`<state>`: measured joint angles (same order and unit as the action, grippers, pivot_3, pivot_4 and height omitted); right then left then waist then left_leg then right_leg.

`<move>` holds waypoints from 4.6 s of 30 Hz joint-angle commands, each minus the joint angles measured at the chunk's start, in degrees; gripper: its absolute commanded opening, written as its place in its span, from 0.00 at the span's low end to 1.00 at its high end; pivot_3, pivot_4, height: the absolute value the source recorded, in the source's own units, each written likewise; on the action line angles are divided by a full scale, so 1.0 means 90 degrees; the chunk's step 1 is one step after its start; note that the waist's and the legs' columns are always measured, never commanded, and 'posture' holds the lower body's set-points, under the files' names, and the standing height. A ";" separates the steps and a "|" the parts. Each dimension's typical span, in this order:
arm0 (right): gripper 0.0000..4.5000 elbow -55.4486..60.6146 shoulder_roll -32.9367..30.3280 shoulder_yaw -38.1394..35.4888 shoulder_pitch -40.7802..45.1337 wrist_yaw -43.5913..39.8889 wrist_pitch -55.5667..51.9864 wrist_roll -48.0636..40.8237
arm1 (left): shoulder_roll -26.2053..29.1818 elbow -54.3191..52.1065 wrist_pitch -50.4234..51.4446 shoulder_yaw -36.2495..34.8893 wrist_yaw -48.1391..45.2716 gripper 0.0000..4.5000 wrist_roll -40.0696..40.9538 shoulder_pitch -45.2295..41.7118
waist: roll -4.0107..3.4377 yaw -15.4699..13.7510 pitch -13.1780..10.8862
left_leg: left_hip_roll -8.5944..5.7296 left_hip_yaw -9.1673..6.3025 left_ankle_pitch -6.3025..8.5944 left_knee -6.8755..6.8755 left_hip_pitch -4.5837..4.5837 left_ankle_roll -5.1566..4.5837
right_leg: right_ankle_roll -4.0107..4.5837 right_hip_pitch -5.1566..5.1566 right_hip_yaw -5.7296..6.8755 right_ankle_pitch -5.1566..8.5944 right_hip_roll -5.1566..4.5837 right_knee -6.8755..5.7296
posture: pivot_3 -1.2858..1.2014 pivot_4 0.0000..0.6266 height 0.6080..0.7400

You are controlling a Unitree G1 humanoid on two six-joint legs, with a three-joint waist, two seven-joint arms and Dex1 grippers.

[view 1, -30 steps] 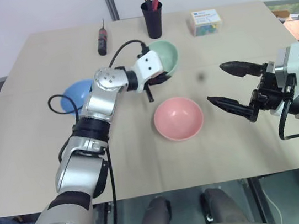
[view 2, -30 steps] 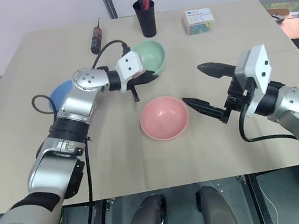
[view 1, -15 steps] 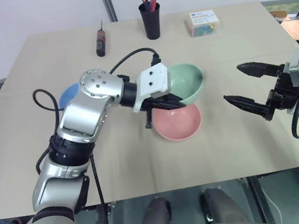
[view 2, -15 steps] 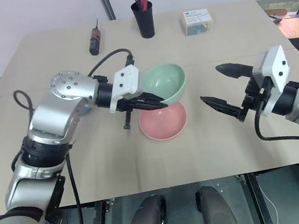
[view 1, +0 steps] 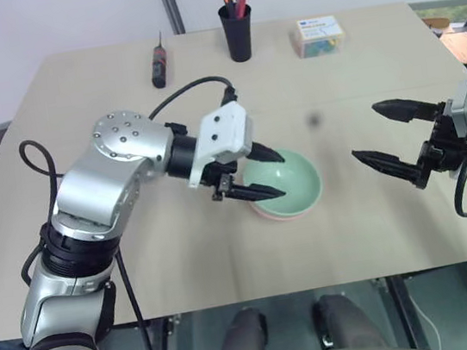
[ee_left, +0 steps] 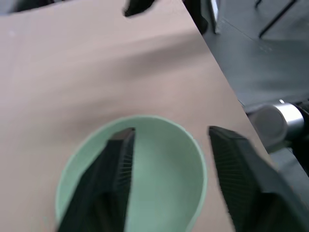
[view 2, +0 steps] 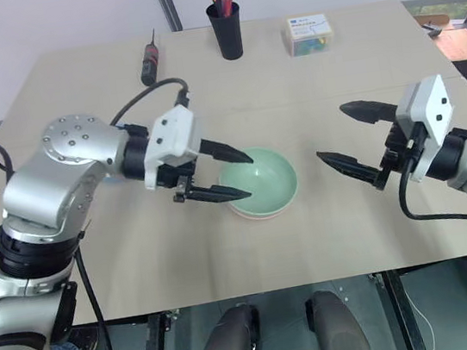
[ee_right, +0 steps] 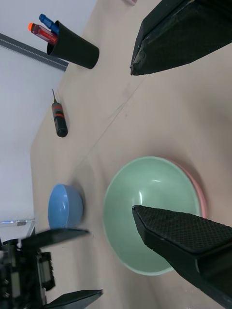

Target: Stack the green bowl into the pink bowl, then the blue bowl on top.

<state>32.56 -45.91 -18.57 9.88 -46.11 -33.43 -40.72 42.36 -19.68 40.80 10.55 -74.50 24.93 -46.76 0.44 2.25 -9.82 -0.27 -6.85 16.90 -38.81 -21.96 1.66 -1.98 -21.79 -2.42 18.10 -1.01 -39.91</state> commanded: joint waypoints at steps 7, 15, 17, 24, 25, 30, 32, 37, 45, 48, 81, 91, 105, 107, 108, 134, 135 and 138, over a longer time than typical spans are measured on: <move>1.00 0.0069 -0.0001 -0.0141 0.0414 -0.0235 0.0108 -0.0574 | 0.0590 0.1041 -0.1068 -0.0035 0.1135 0.83 -0.1442 0.0304 | -0.0001 0.0012 -0.0001 | 0.0002 0.0005 0.0000 0.0001 0.0009 0.0000 | 0.0000 0.0000 -0.0006 0.0000 0.0003 -0.0003 | 0.52 0.24 0.99; 1.00 0.0073 -0.0056 0.0074 0.0634 -0.0344 0.0033 -0.0783 | 0.0567 0.1762 -0.1200 -0.0004 0.2164 0.83 -0.2458 0.0514 | 0.0003 -0.0026 -0.0003 | -0.0002 -0.0006 0.0001 -0.0005 -0.0004 -0.0002 | 0.0000 -0.0001 0.0004 0.0000 -0.0002 0.0001 | 0.52 0.24 0.99; 1.00 0.0058 -0.0046 0.0126 0.0650 -0.0348 0.0039 -0.0773 | 0.0564 0.1823 -0.1089 0.0035 0.2273 0.83 -0.2594 0.0570 | 0.0003 -0.0023 -0.0003 | -0.0001 -0.0007 0.0002 -0.0005 -0.0005 -0.0003 | 0.0000 -0.0002 0.0005 0.0000 -0.0002 0.0001 | 0.52 0.24 0.99; 1.00 0.0281 -0.0005 0.0063 0.0667 -0.0571 0.0023 -0.1386 | 0.0797 0.2305 -0.1277 0.0220 0.2359 0.83 -0.3211 0.0657 | 0.0002 -0.0004 -0.0003 | -0.0001 -0.0005 0.0002 -0.0005 -0.0002 -0.0004 | 0.0000 -0.0002 0.0004 0.0000 -0.0001 -0.0002 | 0.52 0.24 0.99; 1.00 0.0386 0.0015 0.0043 0.0648 -0.0624 0.0013 -0.1594 | 0.0898 0.2389 -0.1372 0.0276 0.2373 0.83 -0.3380 0.0653 | 0.0003 -0.0006 -0.0003 | -0.0001 -0.0006 0.0003 -0.0005 -0.0003 -0.0005 | 0.0000 -0.0002 0.0004 0.0000 -0.0002 -0.0001 | 0.52 0.24 0.99; 1.00 0.0426 -0.0059 0.0095 0.0558 -0.0557 0.0022 -0.1692 | 0.1059 0.2594 -0.1566 0.0184 0.2609 0.83 -0.3721 0.0656 | 0.0003 0.0000 -0.0003 | 0.0000 -0.0007 0.0004 -0.0004 -0.0002 -0.0006 | 0.0000 -0.0002 0.0005 0.0000 -0.0001 -0.0001 | 0.52 0.24 0.99; 1.00 0.0393 -0.0110 0.0123 0.0489 -0.0599 0.0061 -0.1581 | 0.1040 0.2466 -0.1498 0.0021 0.2706 0.83 -0.3700 0.0643 | 0.0003 -0.0014 -0.0003 | -0.0002 -0.0007 0.0004 -0.0008 -0.0004 -0.0007 | 0.0000 -0.0001 0.0005 0.0000 -0.0005 -0.0002 | 0.52 0.24 0.99; 1.00 0.0350 -0.0093 0.0168 0.0487 -0.0580 0.0076 -0.1557 | 0.1316 0.1971 -0.1033 -0.0325 0.2699 0.83 -0.3653 0.1025 | 0.0004 -0.0006 -0.0004 | -0.0001 -0.0011 0.0004 -0.0009 -0.0008 -0.0007 | 0.0000 -0.0003 0.0010 0.0000 -0.0004 -0.0001 | 0.52 0.24 0.99; 1.00 0.0117 -0.0087 0.0406 0.0696 -0.0746 0.0158 -0.1358 | 0.1507 0.1418 -0.0541 -0.0690 0.2732 0.83 -0.3585 0.1729 | 0.0005 -0.0017 -0.0005 | 0.0001 -0.0009 0.0005 -0.0009 -0.0003 -0.0010 | 0.0000 -0.0002 0.0008 0.0000 -0.0003 -0.0006 | 0.52 0.24 0.99; 1.00 0.0052 -0.0070 0.0476 0.0797 -0.0788 0.0156 -0.1332 | 0.1601 0.1488 -0.0570 -0.0799 0.2832 0.83 -0.3662 0.1842 | 0.0005 -0.0017 -0.0005 | 0.0001 -0.0008 0.0006 -0.0010 -0.0004 -0.0009 | 0.0000 -0.0002 0.0007 0.0000 -0.0004 -0.0005 | 0.52 0.24 0.99; 1.00 -0.0058 -0.0019 0.0600 0.0846 -0.0812 0.0186 -0.1182 | 0.1526 0.0992 -0.1804 -0.0816 0.1921 0.00 -0.2604 0.1671 | 0.0007 -0.0026 -0.0007 | 0.0003 -0.0007 0.0006 -0.0008 -0.0007 -0.0011 | 0.0000 -0.0003 0.0007 0.0000 -0.0007 -0.0002 | 0.52 0.24 0.99; 1.00 -0.0231 0.0166 0.0824 0.1036 -0.0908 0.0295 -0.1009 | 0.1400 0.1966 -0.4041 -0.0178 -0.0590 0.00 -0.1850 -0.0154 | 0.0009 0.0021 -0.0011 | 0.0001 0.0005 0.0005 -0.0006 0.0000 -0.0009 | 0.0000 -0.0003 0.0002 0.0000 0.0000 -0.0003 | 0.52 0.24 0.99; 1.00 -0.0164 0.0148 0.0747 0.0906 -0.0899 0.0349 -0.0926 | 0.1490 0.2245 -0.5745 0.1710 -0.2000 0.00 -0.0526 -0.1458 | 0.0009 0.0000 -0.0021 | -0.0001 -0.0007 0.0008 -0.0029 -0.0011 -0.0014 | 0.0000 0.0000 0.0011 0.0000 0.0000 -0.0004 | 0.52 0.24 0.99; 1.00 -0.0122 0.0124 0.0698 0.0844 -0.0884 0.0347 -0.0944 | 0.1380 0.2313 -0.5901 0.1771 -0.2000 0.00 -0.0474 -0.1555 | 0.0009 0.0013 -0.0021 | -0.0002 -0.0007 0.0008 -0.0030 -0.0011 -0.0013 | 0.0000 0.0000 0.0010 0.0000 0.0001 -0.0005 | 0.52 0.24 0.99; 1.00 -0.0113 0.0118 0.0681 0.0823 -0.0869 0.0357 -0.0933 | 0.1354 0.2330 -0.5944 0.1806 -0.2000 0.00 -0.0451 -0.1597 | 0.0009 0.0019 -0.0022 | -0.0001 -0.0007 0.0008 -0.0030 -0.0010 -0.0013 | 0.0000 0.0000 0.0010 0.0000 0.0002 -0.0006 | 0.52 0.24 0.99; 1.00 -0.0251 0.0061 0.0511 0.0630 -0.1066 0.0442 -0.0889 | 0.0834 0.2569 -0.4516 0.0936 -0.1603 0.97 0.0315 -0.1243 | 0.0008 0.0026 -0.0027 | -0.0001 -0.0009 0.0006 -0.0035 -0.0009 -0.0011 | 0.0000 0.0000 0.0010 0.0000 0.0005 -0.0010 | 0.52 0.24 0.99; 1.00 -0.0244 0.0058 0.0501 0.0621 -0.1073 0.0435 -0.0887 | 0.0738 0.2603 -0.4288 0.0791 -0.1425 0.97 0.0314 -0.1278 | 0.0009 0.0025 -0.0027 | -0.0001 -0.0011 0.0006 -0.0036 -0.0011 -0.0011 | 0.0000 -0.0001 0.0012 0.0000 0.0004 -0.0010 | 0.52 0.24 0.99; 1.00 -0.0188 -0.0136 0.0533 0.0633 -0.0931 0.0115 -0.0871 | 0.0834 0.2506 -0.3720 0.0224 -0.0963 0.97 0.0449 -0.0739 | 0.0009 0.0021 -0.0027 | -0.0001 -0.0013 0.0007 -0.0040 -0.0013 -0.0012 | 0.0000 0.0000 0.0013 0.0000 0.0003 -0.0010 | 0.52 0.24 0.99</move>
<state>29.39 -45.60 -12.12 15.42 -55.19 -31.37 -48.25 48.85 3.57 3.88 17.40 -86.23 27.22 -55.88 0.52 2.44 -10.06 -0.29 -6.93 16.96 -39.16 -22.06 1.55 -1.98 -21.80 -2.33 18.10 -0.99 -39.99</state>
